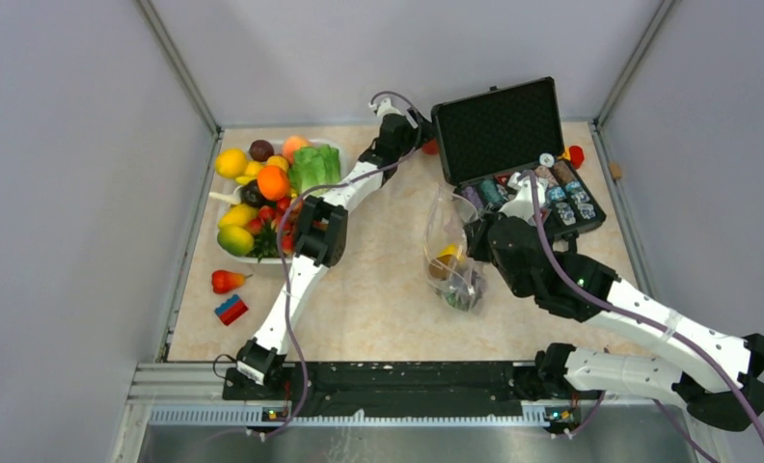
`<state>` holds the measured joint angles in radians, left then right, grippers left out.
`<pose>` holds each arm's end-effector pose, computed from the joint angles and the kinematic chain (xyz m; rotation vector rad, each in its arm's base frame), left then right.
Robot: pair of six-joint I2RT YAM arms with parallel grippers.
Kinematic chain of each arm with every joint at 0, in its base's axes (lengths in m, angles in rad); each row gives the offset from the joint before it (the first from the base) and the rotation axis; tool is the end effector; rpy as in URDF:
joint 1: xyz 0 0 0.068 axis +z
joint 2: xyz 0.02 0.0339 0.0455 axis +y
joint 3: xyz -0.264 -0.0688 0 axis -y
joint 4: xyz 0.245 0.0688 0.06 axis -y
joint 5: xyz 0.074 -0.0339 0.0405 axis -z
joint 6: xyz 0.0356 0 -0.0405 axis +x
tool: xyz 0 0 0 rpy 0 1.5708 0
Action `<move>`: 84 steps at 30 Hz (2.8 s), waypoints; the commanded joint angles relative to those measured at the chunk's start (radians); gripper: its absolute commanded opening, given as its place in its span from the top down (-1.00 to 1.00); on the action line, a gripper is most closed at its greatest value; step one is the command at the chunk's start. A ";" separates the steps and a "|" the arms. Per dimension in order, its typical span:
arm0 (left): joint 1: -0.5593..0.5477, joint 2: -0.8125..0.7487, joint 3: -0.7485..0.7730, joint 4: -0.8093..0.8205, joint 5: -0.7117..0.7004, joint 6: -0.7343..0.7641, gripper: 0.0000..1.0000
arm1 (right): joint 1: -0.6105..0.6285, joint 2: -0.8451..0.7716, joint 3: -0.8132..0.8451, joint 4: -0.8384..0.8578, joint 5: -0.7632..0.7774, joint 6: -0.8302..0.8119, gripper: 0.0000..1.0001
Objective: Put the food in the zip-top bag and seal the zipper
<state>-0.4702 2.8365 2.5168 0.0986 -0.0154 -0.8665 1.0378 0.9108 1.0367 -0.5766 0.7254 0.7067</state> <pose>0.5620 -0.2850 0.1487 -0.3841 1.8538 -0.9273 0.1140 0.1467 0.3685 0.1311 1.9232 0.4428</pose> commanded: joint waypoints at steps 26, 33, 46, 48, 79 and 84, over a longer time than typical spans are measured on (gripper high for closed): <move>-0.042 0.069 0.024 -0.081 -0.021 -0.246 -0.47 | -0.006 -0.044 0.068 0.003 0.031 -0.013 0.97; -0.045 0.040 -0.054 -0.048 -0.055 -0.293 -0.29 | -0.007 -0.049 0.072 -0.003 0.032 -0.013 0.97; -0.063 -0.028 -0.124 0.061 -0.100 -0.172 0.53 | -0.006 -0.054 0.057 0.002 0.040 -0.009 0.97; -0.076 -0.088 -0.168 0.125 -0.097 -0.086 0.55 | -0.007 -0.054 0.050 0.004 0.042 -0.006 0.97; -0.125 -1.261 -1.144 0.103 -0.047 0.441 0.54 | -0.007 -0.023 -0.067 0.238 -0.042 -0.038 1.00; -0.128 -1.466 -1.231 0.024 -0.019 0.526 0.56 | -0.010 0.026 -0.073 0.303 -0.066 -0.037 1.00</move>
<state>-0.5983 1.5238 1.3300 0.1741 -0.0620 -0.4374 1.0374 0.9184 0.9684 -0.3775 0.6846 0.6827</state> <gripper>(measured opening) 0.602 0.004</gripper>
